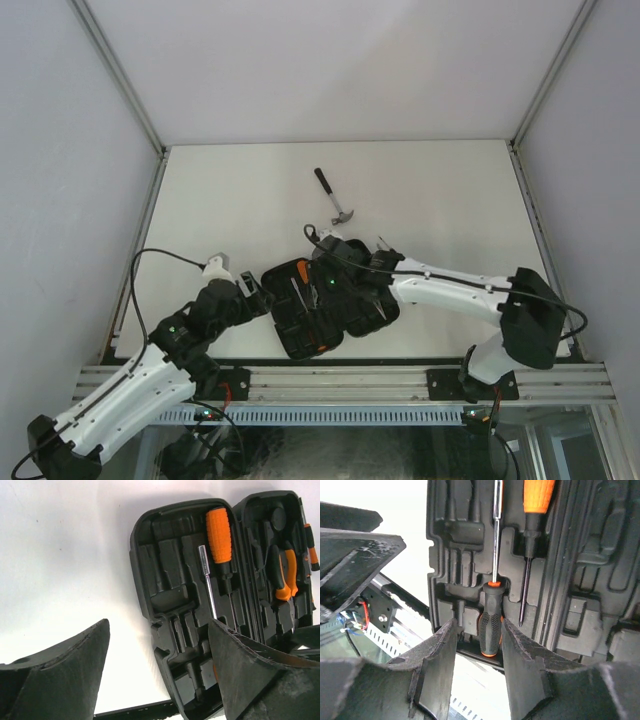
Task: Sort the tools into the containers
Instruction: Place the screwdriver in the storage box.
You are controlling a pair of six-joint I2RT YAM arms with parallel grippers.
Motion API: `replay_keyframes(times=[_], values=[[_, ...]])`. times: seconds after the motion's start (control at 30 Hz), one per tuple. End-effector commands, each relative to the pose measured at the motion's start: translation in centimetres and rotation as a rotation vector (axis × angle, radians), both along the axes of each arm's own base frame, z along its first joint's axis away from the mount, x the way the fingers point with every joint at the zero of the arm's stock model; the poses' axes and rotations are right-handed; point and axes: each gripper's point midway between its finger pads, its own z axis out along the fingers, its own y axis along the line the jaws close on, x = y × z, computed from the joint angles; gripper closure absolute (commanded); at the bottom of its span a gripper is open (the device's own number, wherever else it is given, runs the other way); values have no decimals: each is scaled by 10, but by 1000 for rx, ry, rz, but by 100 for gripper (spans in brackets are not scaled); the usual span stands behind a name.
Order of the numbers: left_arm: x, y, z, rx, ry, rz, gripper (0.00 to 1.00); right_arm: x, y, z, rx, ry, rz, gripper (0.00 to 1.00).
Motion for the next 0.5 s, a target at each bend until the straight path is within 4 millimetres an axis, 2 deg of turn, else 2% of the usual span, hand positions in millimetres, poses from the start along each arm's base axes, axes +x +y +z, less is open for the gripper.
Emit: replay_keyframes(times=[0.0, 0.27, 0.37, 0.47], values=[[14, 3, 47, 6, -119, -5, 16, 17, -1, 56, 79, -180, -32, 60], [22, 8, 80, 11, -216, -8, 11, 34, -23, 119, 208, -412, -130, 60], [24, 7, 86, 15, -225, -15, 11, 36, -32, 132, 238, -484, -142, 58], [25, 7, 90, 17, -232, -18, 11, 41, -50, 138, 251, -538, -205, 54]])
